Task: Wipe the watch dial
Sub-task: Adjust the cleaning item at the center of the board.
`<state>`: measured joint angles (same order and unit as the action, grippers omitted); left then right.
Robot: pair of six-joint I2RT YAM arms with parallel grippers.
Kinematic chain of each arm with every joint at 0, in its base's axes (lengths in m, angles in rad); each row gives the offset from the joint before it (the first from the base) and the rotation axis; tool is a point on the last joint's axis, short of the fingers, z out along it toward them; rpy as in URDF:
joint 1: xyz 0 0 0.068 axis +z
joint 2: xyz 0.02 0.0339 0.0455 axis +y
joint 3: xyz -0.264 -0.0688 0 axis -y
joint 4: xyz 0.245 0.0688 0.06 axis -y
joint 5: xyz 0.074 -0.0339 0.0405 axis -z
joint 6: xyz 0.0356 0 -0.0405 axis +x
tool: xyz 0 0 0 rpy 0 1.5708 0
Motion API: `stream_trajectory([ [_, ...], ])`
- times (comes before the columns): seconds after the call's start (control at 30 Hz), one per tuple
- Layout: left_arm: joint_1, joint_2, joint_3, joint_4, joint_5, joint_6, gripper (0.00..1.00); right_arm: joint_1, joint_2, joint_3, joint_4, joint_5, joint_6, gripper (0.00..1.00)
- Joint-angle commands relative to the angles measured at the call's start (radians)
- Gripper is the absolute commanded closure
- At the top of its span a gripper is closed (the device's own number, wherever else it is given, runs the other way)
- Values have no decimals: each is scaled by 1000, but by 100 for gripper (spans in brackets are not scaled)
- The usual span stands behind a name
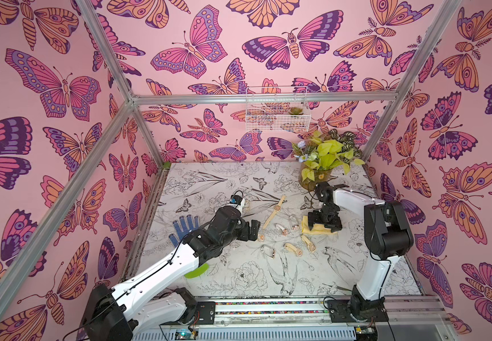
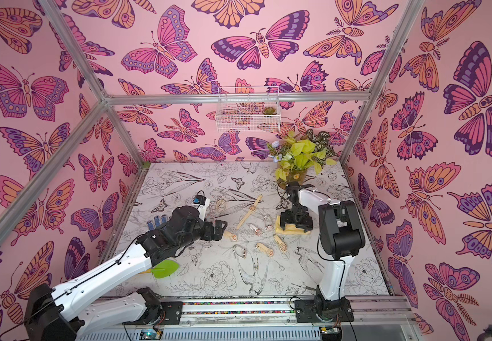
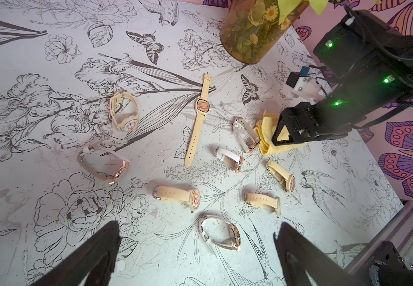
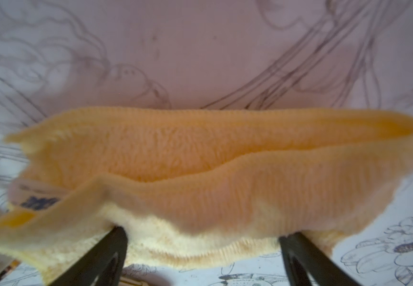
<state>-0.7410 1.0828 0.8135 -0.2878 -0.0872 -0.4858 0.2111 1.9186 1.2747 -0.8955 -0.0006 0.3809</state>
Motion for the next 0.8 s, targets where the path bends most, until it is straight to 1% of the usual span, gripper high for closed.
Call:
stream_trajectory([
  [0.0, -6, -6, -2, -20, -37, -3, 0, 4, 66, -5, 38, 14, -3, 28],
  [0.07, -6, 2, 10, -35, -47, -4, 0, 4, 73, -5, 36, 2, -4, 47],
  [0.13, -6, 14, 28, -51, -54, 1, 0, 4, 79, 0, 32, -4, -5, 75],
  [0.2, -6, 29, 49, -70, -63, 1, 0, 4, 76, 11, 18, 3, -6, 100],
  [0.27, -6, 46, 73, -96, -73, -4, 0, 4, 53, 21, 3, 18, -3, 100],
  [0.37, -6, 75, 117, -145, -72, 2, 0, 17, -27, 37, -11, 42, 2, 100],
  [0.47, -5, 102, 153, -186, -72, 0, 0, 52, -120, 63, -43, 107, 6, 100],
  [0.6, 2, 137, 182, -200, -49, 4, 0, 90, -234, 46, -64, 135, 34, 100],
  [0.67, 5, 160, 197, -200, -35, 9, 0, 93, -258, 15, -62, 135, 46, 100],
  [0.73, 8, 180, 218, -199, -17, 20, 0, 94, -251, -10, -59, 154, 48, 100],
  [0.77, 9, 227, 228, -199, -9, 27, 0, 93, -241, -13, -61, 168, 46, 100],
])
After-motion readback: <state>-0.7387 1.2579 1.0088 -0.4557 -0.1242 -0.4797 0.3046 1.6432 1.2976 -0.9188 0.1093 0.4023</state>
